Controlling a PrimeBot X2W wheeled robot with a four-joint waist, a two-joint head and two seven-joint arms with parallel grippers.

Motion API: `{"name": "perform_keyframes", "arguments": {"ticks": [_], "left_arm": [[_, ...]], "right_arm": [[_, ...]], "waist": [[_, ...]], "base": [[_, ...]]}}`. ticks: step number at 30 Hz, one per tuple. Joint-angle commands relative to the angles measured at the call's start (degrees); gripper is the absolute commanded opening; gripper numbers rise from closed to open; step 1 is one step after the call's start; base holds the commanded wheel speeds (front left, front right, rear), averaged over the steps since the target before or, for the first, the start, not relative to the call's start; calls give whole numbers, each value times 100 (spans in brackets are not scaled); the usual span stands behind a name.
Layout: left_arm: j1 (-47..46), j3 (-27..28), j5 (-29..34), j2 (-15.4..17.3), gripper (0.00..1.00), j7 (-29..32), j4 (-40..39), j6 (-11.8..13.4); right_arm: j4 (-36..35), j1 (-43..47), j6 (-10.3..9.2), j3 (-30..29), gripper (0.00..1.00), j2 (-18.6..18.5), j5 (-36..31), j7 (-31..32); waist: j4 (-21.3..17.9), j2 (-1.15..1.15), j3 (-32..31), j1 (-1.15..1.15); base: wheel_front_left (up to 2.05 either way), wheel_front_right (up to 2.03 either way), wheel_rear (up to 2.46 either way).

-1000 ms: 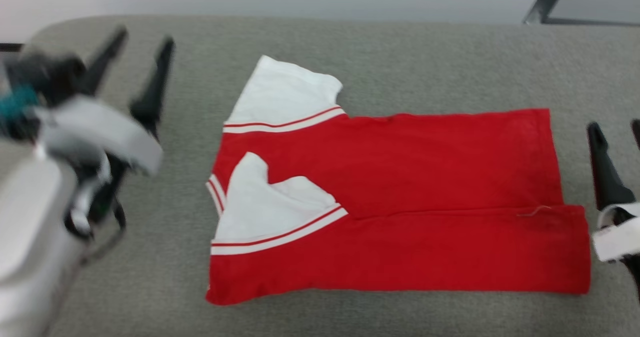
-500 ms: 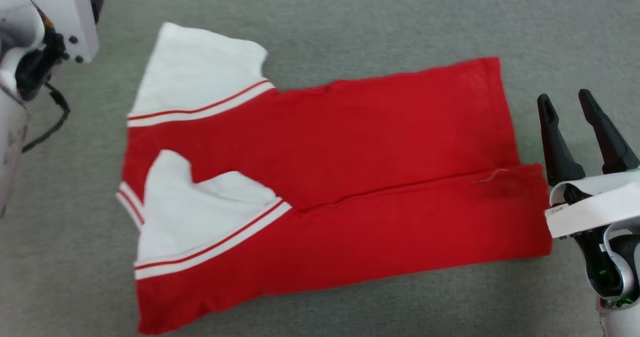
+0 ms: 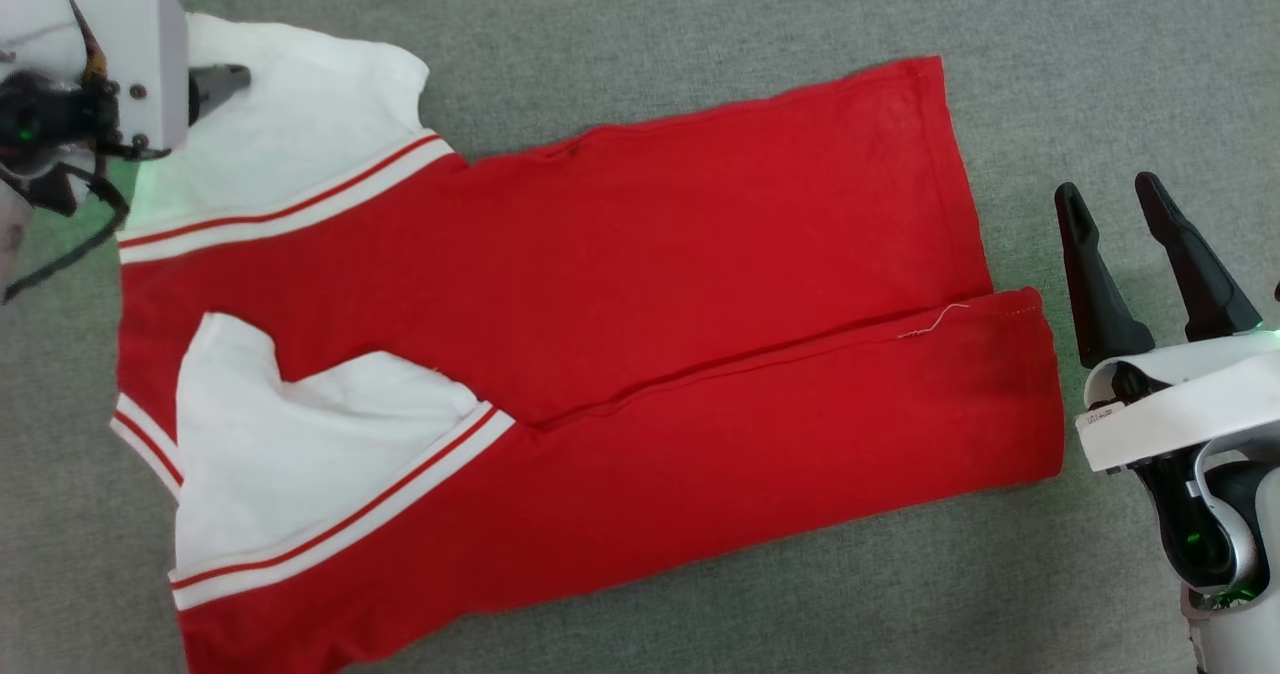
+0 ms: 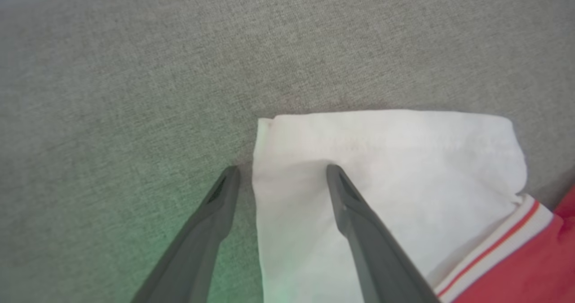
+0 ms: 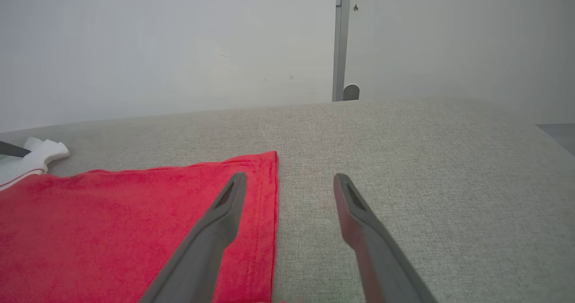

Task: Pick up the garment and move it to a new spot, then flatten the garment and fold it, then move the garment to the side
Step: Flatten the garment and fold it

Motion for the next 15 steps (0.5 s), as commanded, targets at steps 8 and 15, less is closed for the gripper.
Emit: {"name": "perform_keyframes", "arguments": {"ticks": [8,15], "left_arm": [[96,-431,-399,15,28,413,-48,-8],[-49,-636,-560,28,0,178,-174,-8]], "right_arm": [[-5,-150,-6,36,100,-91,90,60],[9,-856,-6,574,100,-626,181,883]], "waist": [[-39,0,136,0],[33,0,195,0]], "base": [[0,0,0],[0,0,0]]}}
